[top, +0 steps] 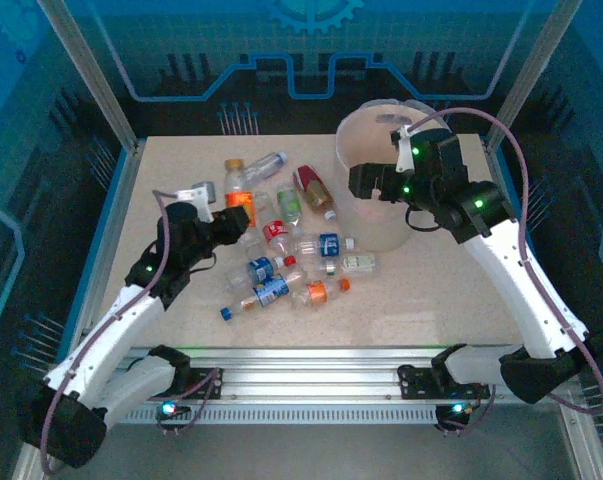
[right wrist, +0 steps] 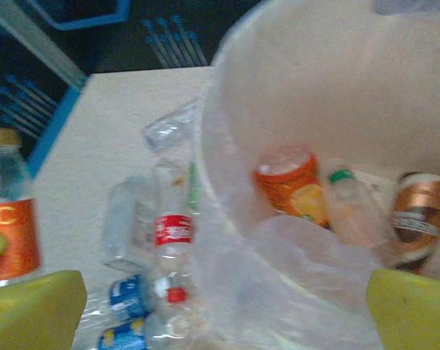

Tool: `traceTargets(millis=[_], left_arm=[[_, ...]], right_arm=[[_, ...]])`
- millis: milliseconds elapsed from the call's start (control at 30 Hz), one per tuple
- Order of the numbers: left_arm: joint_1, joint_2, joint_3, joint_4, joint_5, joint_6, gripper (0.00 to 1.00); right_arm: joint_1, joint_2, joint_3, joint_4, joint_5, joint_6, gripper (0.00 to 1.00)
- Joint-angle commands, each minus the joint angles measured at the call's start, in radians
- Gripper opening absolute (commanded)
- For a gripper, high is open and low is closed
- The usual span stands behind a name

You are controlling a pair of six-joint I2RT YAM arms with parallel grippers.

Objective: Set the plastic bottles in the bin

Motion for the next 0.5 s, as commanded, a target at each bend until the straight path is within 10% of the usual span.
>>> traceTargets(millis=[0,467], left_arm=[[-0.088,0.063,0.093,0.163,0.082,0.070,0.26],[-0.300,0.300,0.308,0.339,0.228,0.164,0.26]], right_arm=[[0.005,-0.019,-0.016,0.135,-0.179,0.040,1.00],[0.011,0.057,0.041,0.281,-0.381,0.076,0.93]])
